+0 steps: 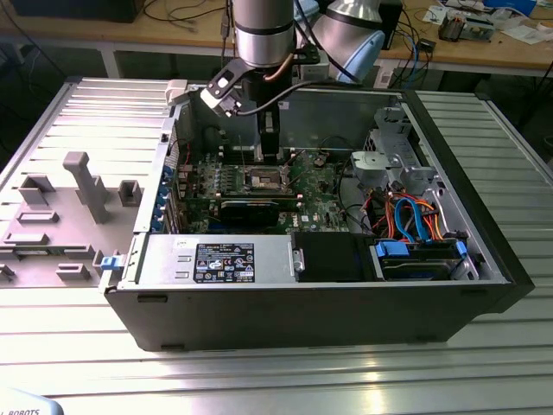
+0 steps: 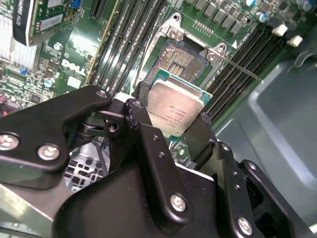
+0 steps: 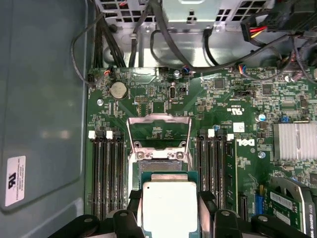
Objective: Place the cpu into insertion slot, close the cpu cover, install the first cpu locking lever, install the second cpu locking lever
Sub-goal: 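Place the cpu into insertion slot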
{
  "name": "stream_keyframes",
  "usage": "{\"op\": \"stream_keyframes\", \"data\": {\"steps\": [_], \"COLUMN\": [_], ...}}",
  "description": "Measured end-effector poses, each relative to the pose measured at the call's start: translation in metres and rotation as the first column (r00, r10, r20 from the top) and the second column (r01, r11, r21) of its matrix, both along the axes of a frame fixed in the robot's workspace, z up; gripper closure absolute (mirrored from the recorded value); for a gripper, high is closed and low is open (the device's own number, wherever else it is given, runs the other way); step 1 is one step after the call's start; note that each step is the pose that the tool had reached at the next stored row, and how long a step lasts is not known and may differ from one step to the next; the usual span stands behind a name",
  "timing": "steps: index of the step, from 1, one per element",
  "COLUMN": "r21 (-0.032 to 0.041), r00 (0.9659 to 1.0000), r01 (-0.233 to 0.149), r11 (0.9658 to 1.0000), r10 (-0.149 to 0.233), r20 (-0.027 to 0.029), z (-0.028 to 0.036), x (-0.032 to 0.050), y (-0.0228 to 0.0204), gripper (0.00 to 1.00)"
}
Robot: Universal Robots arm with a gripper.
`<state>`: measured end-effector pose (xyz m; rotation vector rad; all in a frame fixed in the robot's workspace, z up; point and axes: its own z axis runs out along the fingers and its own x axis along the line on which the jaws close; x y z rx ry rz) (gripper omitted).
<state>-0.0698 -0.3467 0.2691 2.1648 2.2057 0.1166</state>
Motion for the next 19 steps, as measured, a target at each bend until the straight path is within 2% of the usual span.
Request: {"op": "stream_keyframes", "data": {"steps": [2,10,19], "r21": [0.0000,0.0002,0.0006], "r00": [0.9999,0.9999,0.9999], "r01": [-0.015,-0.016,-0.016], "r11": [0.9999,0.9999,0.9999], "r10": [0.015,0.016,0.016], "r20": [0.0001,0.0001,0.0001], "z": [-0.0063,-0.0230,-0.0249], "x": [0.0000,0.0000,0.0000], "y": [0.0000,0.0002,0.0002], "gripper": [0.46,0.46,0.46]}}
